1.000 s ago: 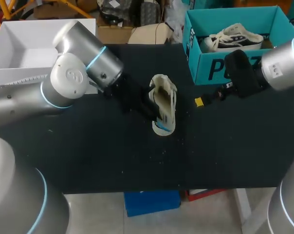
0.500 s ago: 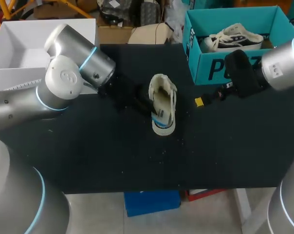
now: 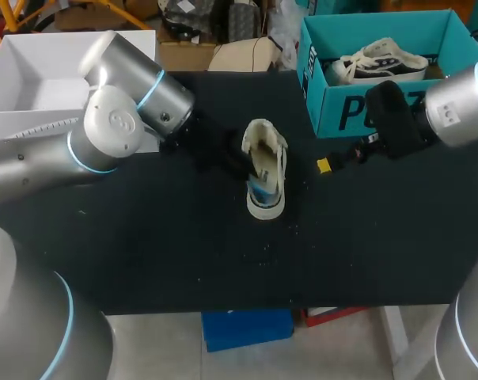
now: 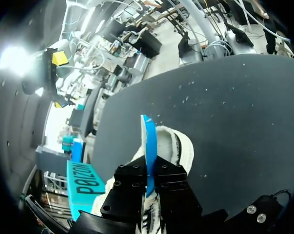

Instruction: Take the shoe out of the shoebox, open the shoe tongue, remove and reinsert the insole, then place the shoe into the shoebox

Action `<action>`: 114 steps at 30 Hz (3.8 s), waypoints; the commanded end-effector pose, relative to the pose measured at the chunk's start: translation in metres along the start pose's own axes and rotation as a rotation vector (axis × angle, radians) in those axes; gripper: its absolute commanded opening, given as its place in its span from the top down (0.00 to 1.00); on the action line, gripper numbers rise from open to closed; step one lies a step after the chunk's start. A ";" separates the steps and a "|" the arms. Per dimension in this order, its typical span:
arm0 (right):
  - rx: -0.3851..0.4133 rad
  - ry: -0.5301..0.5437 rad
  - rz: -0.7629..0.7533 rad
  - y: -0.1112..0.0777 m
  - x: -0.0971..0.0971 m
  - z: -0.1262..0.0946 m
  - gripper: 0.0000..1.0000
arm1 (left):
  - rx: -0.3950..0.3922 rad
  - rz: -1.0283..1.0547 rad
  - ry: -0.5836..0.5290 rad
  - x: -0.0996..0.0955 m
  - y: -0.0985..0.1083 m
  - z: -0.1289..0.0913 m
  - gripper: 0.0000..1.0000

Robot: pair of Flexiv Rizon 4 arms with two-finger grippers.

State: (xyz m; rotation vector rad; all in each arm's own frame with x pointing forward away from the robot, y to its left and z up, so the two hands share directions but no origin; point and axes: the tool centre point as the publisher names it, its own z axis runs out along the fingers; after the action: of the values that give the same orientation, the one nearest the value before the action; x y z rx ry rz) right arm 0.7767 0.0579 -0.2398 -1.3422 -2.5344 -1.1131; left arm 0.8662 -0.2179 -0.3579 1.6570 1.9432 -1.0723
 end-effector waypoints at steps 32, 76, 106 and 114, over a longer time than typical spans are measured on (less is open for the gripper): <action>0.003 -0.003 0.001 0.001 0.001 0.001 0.00 | -0.087 -0.059 0.301 0.016 0.014 0.036 0.87; 0.003 -0.003 0.001 0.001 0.001 0.001 0.00 | -0.130 -0.121 0.555 0.028 0.019 0.056 1.00; 0.003 -0.003 0.001 0.001 0.001 0.001 0.00 | -0.386 -0.243 -0.049 -0.082 0.082 -0.066 1.00; 0.003 -0.003 0.001 0.001 0.001 0.001 0.00 | -0.418 -0.301 0.028 -0.077 0.116 -0.044 1.00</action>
State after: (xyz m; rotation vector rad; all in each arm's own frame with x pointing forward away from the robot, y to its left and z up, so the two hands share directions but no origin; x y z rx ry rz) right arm 0.7764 0.0577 -0.2397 -1.3423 -2.5344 -1.1134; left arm 0.9887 -0.2173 -0.3016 1.1722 2.2594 -0.6943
